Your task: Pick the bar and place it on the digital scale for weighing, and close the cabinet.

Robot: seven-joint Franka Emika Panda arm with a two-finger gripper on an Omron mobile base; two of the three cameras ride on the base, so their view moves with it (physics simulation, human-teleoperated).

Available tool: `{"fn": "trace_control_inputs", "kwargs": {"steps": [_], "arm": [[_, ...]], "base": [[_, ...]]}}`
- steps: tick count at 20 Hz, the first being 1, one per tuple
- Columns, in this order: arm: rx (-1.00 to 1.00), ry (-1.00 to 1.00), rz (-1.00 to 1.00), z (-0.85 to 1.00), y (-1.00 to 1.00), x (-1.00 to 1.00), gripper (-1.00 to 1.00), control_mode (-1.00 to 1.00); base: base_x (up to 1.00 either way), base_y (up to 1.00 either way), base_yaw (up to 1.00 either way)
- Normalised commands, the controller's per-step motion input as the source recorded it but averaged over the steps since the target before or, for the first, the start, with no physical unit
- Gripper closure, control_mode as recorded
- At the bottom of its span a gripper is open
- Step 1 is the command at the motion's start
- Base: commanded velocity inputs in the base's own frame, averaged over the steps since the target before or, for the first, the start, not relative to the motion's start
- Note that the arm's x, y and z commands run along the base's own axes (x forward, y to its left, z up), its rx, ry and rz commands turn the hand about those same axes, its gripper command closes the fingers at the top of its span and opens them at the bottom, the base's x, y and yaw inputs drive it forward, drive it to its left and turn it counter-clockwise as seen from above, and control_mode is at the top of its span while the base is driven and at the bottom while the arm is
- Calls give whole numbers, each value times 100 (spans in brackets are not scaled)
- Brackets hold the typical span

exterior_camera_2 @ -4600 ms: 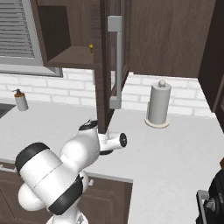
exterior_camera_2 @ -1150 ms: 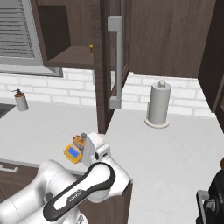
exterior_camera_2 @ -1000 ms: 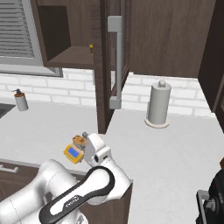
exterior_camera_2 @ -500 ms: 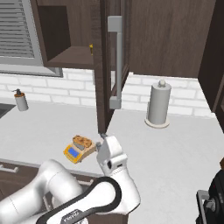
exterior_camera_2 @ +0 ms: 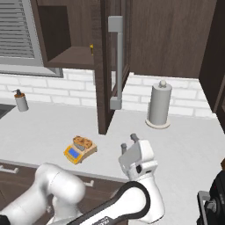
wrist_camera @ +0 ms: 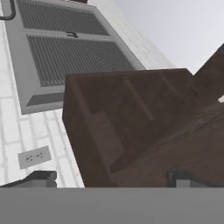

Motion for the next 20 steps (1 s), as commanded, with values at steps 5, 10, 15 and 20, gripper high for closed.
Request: {"fn": "trace_control_inputs", "kwargs": {"steps": [5, 10, 15, 20], "arm": [[8, 0, 0, 21, -80, 1, -100, -100], [4, 1, -1, 28, -52, 13, -100, -100], [1, -26, 6, 68, -2, 12, -100, -100], [3, -27, 16, 71, 6, 27, -100, -100]], "base": [[0, 0, 0], [0, 0, 0], [0, 0, 0], [0, 0, 0]]}}
